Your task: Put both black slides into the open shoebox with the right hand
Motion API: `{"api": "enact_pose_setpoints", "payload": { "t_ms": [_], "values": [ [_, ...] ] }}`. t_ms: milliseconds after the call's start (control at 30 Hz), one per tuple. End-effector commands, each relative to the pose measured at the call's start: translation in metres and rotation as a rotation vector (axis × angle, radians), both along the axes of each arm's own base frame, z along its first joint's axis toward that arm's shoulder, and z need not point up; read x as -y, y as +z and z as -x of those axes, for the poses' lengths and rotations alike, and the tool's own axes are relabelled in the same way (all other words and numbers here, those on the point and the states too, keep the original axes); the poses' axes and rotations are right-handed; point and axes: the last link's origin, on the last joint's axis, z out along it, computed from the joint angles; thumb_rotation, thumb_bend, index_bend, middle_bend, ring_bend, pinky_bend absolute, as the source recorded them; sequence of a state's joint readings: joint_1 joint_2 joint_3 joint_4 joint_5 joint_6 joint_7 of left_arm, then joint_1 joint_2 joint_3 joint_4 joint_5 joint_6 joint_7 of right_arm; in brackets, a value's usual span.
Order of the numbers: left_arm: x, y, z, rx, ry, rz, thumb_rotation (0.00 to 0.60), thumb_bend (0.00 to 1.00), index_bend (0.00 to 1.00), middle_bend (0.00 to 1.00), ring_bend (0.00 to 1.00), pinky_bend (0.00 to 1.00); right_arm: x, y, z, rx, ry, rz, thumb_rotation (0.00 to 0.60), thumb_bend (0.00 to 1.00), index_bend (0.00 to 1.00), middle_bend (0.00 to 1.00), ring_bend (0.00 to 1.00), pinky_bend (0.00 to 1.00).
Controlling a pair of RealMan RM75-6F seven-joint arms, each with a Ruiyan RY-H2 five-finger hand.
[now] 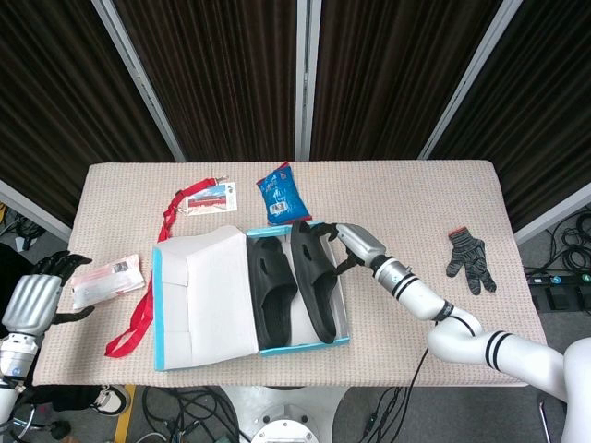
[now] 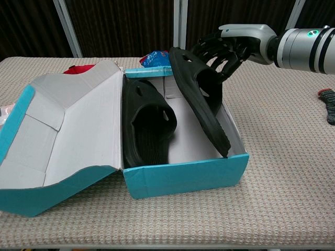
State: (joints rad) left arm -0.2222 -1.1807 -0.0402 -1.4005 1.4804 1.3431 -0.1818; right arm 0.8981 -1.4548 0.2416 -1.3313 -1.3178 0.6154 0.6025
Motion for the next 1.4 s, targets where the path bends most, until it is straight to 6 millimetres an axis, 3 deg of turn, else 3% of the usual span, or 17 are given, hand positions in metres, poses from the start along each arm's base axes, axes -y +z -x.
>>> {"api": "enact_pose_setpoints", "payload": {
  "t_ms": [33,1033,1400],
  "values": [
    [0.0,0.0,0.0,-0.001,0.0,0.0,0.6,0.12,0.24,0.23,0.12,0.19,0.0,-0.003,0.001,-0.014,0.008,0.001,0.6,0.15,0.49,0.44,0.22,0.3],
    [0.002,0.001,0.003,0.008,0.006,-0.002,0.6,0.12,0.24,0.23,0.12,0.19,-0.005,-0.012,-0.003,-0.111,0.118,0.074,0.6,0.14,0.49,0.43,0.22,0.28],
    [0.001,0.001,0.002,0.008,0.008,0.002,0.6,0.12,0.24,0.23,0.12,0.19,-0.007,-0.008,0.005,-0.179,0.084,0.004,0.6,0.01,0.27,0.28,0.09,0.19]
  ]
}}
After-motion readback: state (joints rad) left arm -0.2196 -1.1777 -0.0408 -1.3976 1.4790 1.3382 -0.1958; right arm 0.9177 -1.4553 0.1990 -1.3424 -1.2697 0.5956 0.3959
